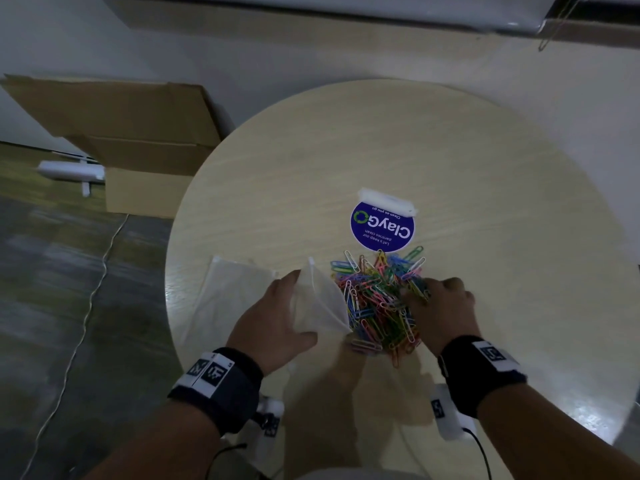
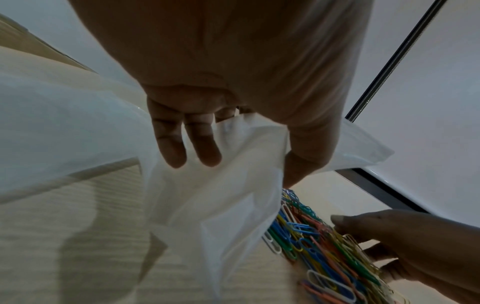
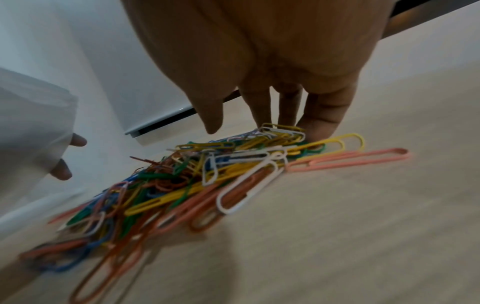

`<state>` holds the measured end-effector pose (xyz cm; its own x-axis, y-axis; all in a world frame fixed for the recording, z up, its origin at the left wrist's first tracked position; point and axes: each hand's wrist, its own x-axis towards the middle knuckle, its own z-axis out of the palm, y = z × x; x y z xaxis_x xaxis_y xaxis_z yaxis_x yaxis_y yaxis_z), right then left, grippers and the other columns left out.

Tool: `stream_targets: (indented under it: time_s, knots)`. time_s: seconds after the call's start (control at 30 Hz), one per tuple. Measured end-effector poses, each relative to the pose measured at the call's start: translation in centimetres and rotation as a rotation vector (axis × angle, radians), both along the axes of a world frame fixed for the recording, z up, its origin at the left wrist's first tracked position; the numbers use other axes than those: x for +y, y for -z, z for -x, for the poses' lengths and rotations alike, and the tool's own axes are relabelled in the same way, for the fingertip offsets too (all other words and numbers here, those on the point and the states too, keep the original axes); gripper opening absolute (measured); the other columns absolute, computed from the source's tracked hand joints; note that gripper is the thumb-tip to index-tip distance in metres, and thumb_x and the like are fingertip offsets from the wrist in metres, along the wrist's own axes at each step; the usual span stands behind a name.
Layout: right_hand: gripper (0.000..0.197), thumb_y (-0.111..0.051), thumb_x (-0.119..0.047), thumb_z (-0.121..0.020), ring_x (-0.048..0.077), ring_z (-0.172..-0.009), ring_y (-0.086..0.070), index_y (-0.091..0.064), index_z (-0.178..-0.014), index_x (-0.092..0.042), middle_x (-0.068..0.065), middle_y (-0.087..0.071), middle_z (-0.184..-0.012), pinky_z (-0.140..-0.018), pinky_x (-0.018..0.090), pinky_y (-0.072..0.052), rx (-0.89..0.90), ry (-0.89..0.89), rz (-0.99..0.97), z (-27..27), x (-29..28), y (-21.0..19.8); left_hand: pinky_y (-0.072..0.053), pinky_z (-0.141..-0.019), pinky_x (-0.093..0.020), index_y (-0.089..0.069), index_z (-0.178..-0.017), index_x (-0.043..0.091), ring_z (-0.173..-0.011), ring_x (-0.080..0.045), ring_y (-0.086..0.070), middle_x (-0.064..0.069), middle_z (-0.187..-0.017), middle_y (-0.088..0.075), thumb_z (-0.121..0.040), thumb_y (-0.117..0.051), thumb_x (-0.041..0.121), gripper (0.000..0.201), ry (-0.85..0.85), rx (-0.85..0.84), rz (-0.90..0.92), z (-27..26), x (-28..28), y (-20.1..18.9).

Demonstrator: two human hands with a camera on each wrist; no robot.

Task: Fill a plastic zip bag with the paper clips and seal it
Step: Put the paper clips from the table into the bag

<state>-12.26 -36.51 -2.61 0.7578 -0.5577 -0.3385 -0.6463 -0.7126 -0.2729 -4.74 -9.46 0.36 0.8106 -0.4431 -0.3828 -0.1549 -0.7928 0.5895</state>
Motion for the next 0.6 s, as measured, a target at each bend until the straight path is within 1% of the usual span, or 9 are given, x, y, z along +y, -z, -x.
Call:
stream_targets:
  time_s: [0.03,0.1,0.17,0.2,0.27,0.33,0.43,0.5,0.6]
  knots:
    - [0.053,-0.057,-0.056,-0.084,0.037,-0.102,-0.048,-0.058,-0.122,-0.018,0.014,-0.051,-0.113,-0.093,0.043,-0.041,-0.008,0.001,-0.011,-0.1,0.2,0.1,-0.05,-0.09,-0.033,-0.015,-0.154,0.04,-0.116,-0.018,-0.058,0.013,-0.151,-0.037,-0.067,-0.078,0.045,0.107,0.003,-0.004,-0.001,0.0,-0.1,0.0]
    - [0.049,-0.066,-0.045,-0.081,0.037,-0.1,-0.053,-0.06,-0.12,-0.016,0.015,-0.054,-0.11,-0.09,0.042,-0.046,-0.021,0.019,-0.071,-0.3,0.1,0.2,-0.05,-0.091,-0.033,-0.015,-0.154,0.039,-0.118,-0.019,-0.057,0.012,-0.15,-0.037,-0.068,-0.078,0.045,0.107,0.007,-0.012,-0.009,0.1,-0.2,0.0]
    - [0.04,-0.066,-0.035,-0.081,0.036,-0.096,-0.059,-0.064,-0.117,-0.017,0.015,-0.06,-0.107,-0.084,0.038,-0.049,-0.032,0.027,-0.123,-0.4,-0.2,0.1,-0.049,-0.091,-0.033,-0.016,-0.154,0.038,-0.119,-0.02,-0.057,0.01,-0.149,-0.038,-0.069,-0.078,0.044,0.105,0.005,-0.021,-0.024,0.2,-0.3,-0.1]
    - [0.035,-0.064,-0.034,-0.081,0.034,-0.094,-0.061,-0.066,-0.113,-0.018,0.014,-0.064,-0.105,-0.081,0.035,-0.049,-0.022,0.009,-0.116,-0.4,-0.5,-0.1,-0.049,-0.091,-0.034,-0.017,-0.153,0.037,-0.119,-0.02,-0.057,0.008,-0.148,-0.04,-0.069,-0.078,0.044,0.104,0.004,-0.028,-0.033,0.2,-0.3,-0.2]
    - [0.026,-0.061,-0.033,-0.083,0.031,-0.089,-0.063,-0.07,-0.104,-0.022,0.01,-0.07,-0.1,-0.074,0.032,-0.049,0.004,-0.036,-0.087,-0.3,-1.1,-0.6,-0.051,-0.09,-0.037,-0.019,-0.152,0.036,-0.119,-0.022,-0.057,0.005,-0.145,-0.043,-0.069,-0.076,0.045,0.102,-0.004,-0.043,-0.055,0.2,-0.5,-0.3]
    - [0.021,-0.06,-0.03,-0.083,0.03,-0.086,-0.063,-0.072,-0.099,-0.022,0.009,-0.071,-0.097,-0.071,0.032,-0.049,0.011,-0.064,-0.078,0.1,-1.5,-1.5,-0.053,-0.088,-0.039,-0.02,-0.151,0.034,-0.116,-0.023,-0.059,0.003,-0.142,-0.045,-0.068,-0.074,0.047,0.1,-0.011,-0.064,-0.073,0.1,-0.6,-0.3]
    - [0.02,-0.06,-0.029,-0.082,0.031,-0.088,-0.063,-0.072,-0.096,-0.023,0.009,-0.07,-0.096,-0.07,0.03,-0.044,-0.035,-0.161,-0.017,0.2,-2.0,-3.5,-0.054,-0.085,-0.04,-0.017,-0.153,0.032,-0.113,-0.024,-0.059,0.003,-0.142,-0.044,-0.072,-0.072,0.049,0.1,-0.011,-0.088,-0.108,0.0,-0.8,-0.4]
    - [0.016,-0.061,-0.028,-0.082,0.032,-0.084,-0.062,-0.072,-0.093,-0.023,0.009,-0.069,-0.089,-0.067,0.03,-0.04,-0.091,-0.229,-0.008,-0.1,-1.6,-5.5,-0.055,-0.083,-0.039,-0.015,-0.154,0.031,-0.112,-0.024,-0.059,0.002,-0.143,-0.043,-0.074,-0.071,0.049,0.099,-0.009,-0.099,-0.112,0.0,-1.0,-0.6]
    - [0.014,-0.063,-0.03,-0.084,0.029,-0.074,-0.061,-0.072,-0.088,-0.02,0.007,-0.067,-0.08,-0.064,0.033,-0.046,-0.166,-0.351,-0.042,-0.9,0.0,-8.5,-0.056,-0.083,-0.041,-0.013,-0.154,0.031,-0.113,-0.024,-0.059,0.002,-0.145,-0.041,-0.076,-0.07,0.051,0.099,0.01,-0.115,-0.129,-0.2,-1.4,-0.8]
